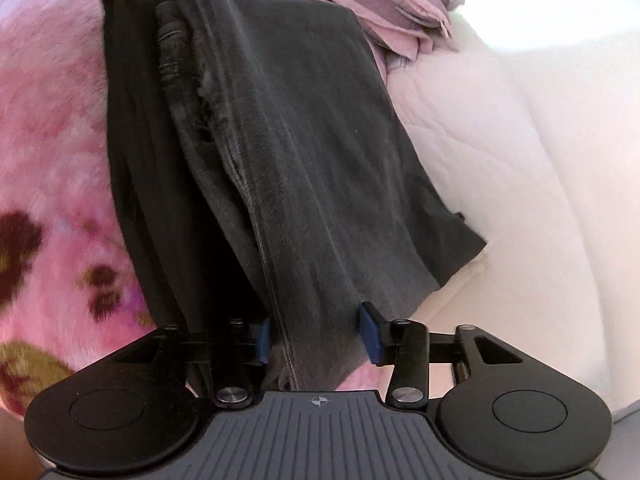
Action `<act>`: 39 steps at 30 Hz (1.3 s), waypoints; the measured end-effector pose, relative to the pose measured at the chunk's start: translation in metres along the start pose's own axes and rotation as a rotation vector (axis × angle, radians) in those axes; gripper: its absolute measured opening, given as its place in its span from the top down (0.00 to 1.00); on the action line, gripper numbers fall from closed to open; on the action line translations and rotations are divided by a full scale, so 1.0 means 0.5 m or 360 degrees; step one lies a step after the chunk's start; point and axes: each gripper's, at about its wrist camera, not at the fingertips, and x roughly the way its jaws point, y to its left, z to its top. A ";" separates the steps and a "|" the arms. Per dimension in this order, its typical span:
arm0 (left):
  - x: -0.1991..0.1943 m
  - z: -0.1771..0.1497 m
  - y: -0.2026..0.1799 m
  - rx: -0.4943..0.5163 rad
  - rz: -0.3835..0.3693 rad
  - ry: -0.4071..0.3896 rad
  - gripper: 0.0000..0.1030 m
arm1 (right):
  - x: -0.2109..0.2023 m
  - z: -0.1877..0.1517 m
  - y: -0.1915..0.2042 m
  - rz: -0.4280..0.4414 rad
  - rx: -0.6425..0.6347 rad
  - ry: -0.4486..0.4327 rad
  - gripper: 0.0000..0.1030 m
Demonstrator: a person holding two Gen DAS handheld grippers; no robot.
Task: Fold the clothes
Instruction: 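Carry the folded jeans with both grippers toward the black garment by the pillows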
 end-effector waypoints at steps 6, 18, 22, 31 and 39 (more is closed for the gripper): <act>-0.049 -0.016 0.023 -0.0097 0.0069 -0.0034 0.77 | -0.073 -0.010 -0.010 -0.0015 0.0124 -0.0085 0.77; -0.043 -0.015 0.000 -0.0111 0.0028 0.0013 0.79 | -0.070 -0.024 0.047 0.0053 0.0077 -0.0047 0.77; -0.029 -0.012 -0.010 -0.0092 0.0004 0.0035 0.76 | -0.068 -0.030 0.071 0.0027 -0.0042 -0.0066 0.74; -0.101 -0.061 0.073 -0.0235 -0.0201 0.0103 0.58 | -0.179 -0.007 -0.022 0.0428 0.0460 0.0095 0.62; -0.087 0.002 0.169 -0.0456 -0.0098 0.0047 0.58 | -0.053 0.028 -0.219 0.0281 0.0909 0.0029 0.63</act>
